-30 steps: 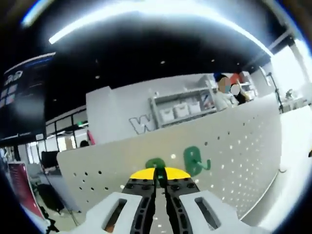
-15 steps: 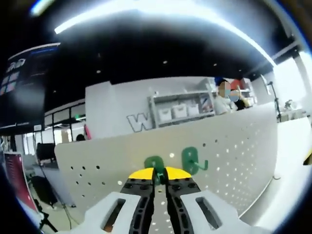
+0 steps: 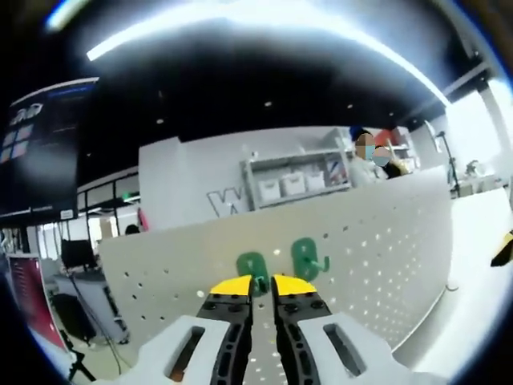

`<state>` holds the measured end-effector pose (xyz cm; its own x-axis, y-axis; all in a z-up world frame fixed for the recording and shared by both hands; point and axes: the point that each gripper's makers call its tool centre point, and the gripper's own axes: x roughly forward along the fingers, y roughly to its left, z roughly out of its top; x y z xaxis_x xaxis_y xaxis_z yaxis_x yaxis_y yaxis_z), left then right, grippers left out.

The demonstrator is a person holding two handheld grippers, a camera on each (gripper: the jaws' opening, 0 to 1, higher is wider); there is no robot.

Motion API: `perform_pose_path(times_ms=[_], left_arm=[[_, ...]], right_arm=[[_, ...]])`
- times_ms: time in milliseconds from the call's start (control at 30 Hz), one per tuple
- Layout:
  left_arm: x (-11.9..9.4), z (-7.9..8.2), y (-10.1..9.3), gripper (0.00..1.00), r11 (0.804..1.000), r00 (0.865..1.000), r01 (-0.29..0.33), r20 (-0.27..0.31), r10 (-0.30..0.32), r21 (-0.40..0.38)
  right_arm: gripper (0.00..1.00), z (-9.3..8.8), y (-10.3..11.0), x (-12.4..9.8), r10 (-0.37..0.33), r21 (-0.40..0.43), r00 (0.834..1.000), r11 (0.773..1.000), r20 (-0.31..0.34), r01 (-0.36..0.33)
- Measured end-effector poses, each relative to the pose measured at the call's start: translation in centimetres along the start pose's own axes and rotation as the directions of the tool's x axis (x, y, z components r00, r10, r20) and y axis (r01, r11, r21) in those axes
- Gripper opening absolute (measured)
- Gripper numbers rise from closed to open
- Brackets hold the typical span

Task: Insert the hook assembly into the mounting plate slot until the hook locks in place.

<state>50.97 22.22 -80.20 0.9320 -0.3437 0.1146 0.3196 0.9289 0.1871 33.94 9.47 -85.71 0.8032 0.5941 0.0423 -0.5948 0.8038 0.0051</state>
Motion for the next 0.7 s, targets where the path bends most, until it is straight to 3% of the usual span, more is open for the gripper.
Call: perform_pose_path(times_ms=[700], left_arm=[[-4.5,1.4,-1.7,0.16,0.998,0.998,0.059,0.031,-0.059,-0.016]], right_arm=[[0.40,-0.6,0.1,0.2,-0.001,-0.015,1.000,1.000,-0.022,0.001]])
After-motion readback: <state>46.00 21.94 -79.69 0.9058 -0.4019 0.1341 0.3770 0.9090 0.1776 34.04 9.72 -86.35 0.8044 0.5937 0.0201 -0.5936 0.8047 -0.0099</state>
